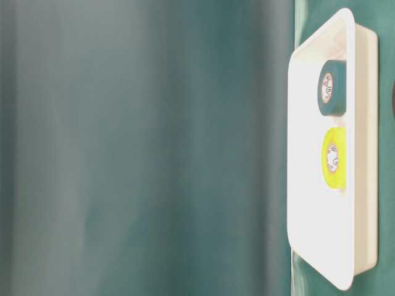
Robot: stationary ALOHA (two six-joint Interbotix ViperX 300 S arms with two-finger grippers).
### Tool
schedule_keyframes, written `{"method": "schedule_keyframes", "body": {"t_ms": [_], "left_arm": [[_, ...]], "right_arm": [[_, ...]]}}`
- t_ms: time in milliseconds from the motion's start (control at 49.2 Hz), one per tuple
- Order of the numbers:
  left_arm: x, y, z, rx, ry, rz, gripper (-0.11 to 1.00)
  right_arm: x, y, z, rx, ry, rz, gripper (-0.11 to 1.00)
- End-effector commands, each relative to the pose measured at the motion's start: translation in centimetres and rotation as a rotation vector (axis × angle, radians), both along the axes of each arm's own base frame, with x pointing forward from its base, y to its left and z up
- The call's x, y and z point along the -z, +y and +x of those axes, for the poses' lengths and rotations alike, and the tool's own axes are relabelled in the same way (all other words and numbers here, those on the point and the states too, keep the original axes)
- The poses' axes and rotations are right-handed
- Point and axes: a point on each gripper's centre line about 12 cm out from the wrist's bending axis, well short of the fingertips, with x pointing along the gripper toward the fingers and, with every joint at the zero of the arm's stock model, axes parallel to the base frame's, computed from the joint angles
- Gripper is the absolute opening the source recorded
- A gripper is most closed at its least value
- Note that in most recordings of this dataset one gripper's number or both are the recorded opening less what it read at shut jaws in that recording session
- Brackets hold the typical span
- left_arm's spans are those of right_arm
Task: Pick up the tape from a random location and place it into the white case.
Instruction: 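Move the left gripper toward the white tape roll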
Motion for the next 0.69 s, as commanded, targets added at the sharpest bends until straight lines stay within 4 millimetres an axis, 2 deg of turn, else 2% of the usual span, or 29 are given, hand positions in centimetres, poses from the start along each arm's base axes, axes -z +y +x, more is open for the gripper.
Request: {"method": "schedule_keyframes", "body": {"t_ms": [0,671], "left_arm": [[-1.0,-0.4,1.3,0.004,-0.028,-0.002,0.99],[-1.7,-3.2,11.9,0.014,0.031,0.023,0.99]], "right_arm": [[-0.7,0.0,0.3,0.0,-0.018,-0.001,0.84],[-0.7,0.0,0.3,0.0,-0.018,-0.002,0.84]]}}
